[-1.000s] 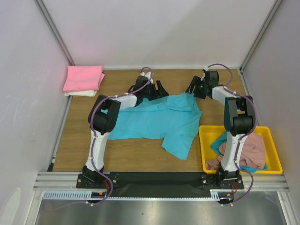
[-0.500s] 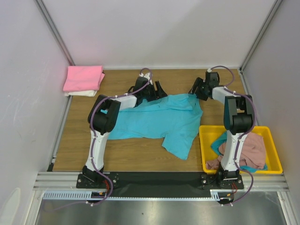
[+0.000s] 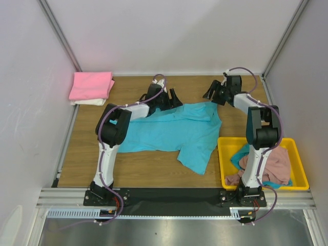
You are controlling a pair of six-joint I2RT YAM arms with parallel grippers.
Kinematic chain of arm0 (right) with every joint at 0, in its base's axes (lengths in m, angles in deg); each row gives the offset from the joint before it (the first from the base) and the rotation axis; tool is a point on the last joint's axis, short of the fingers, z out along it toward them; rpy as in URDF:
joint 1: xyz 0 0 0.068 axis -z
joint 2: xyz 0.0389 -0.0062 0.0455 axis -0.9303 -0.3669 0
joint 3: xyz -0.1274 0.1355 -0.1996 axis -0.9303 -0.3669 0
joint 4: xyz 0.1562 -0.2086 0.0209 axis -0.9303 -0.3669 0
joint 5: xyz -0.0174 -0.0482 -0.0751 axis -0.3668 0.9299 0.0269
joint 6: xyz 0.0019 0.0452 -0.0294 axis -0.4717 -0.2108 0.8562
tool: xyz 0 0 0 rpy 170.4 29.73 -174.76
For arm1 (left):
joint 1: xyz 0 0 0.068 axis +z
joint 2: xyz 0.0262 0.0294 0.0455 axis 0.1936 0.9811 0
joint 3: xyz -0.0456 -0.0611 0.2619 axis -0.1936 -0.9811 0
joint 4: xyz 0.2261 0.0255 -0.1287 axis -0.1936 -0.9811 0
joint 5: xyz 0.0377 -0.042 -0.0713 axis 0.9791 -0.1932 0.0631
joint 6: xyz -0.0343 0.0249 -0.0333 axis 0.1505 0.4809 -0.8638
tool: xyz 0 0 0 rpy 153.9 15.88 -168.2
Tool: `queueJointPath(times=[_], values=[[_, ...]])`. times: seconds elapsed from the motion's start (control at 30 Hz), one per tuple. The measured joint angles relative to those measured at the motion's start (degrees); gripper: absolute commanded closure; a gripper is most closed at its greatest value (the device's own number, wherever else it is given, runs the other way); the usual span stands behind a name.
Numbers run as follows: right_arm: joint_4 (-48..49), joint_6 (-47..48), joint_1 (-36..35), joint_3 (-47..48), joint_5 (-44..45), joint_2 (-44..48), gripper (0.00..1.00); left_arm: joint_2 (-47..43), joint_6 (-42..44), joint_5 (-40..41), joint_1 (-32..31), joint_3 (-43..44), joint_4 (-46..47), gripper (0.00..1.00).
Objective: Fold and stack the t-shirts
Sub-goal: Fold the tshirt
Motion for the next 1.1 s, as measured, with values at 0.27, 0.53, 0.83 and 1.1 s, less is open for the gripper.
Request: queueJointPath(times=[0.27,0.53,0.83,1.1], values=[[0.42,2.47,-4.15,3.17,-2.73,0.26,0.32,-2.69,2.86,-0.09,0.28,0.0,-1.64,0.19],[-3.85,4.55,-5.11,4.04,2.95,-0.07,0.35,-5.57,4.98,0.31,0.28,0.0,-2.1,0.17],[-7.02,5.75,-6.25,5.31,7.04,-1.95,0.41,-7.13,7.61,2.08,0.28,0.0,-3.8,0.06],[-8.57,6.08,-6.93,6.38,8.92,-3.43,0.51,-8.66,9.9,4.07,0.28,-0.02,-5.66,0.0]])
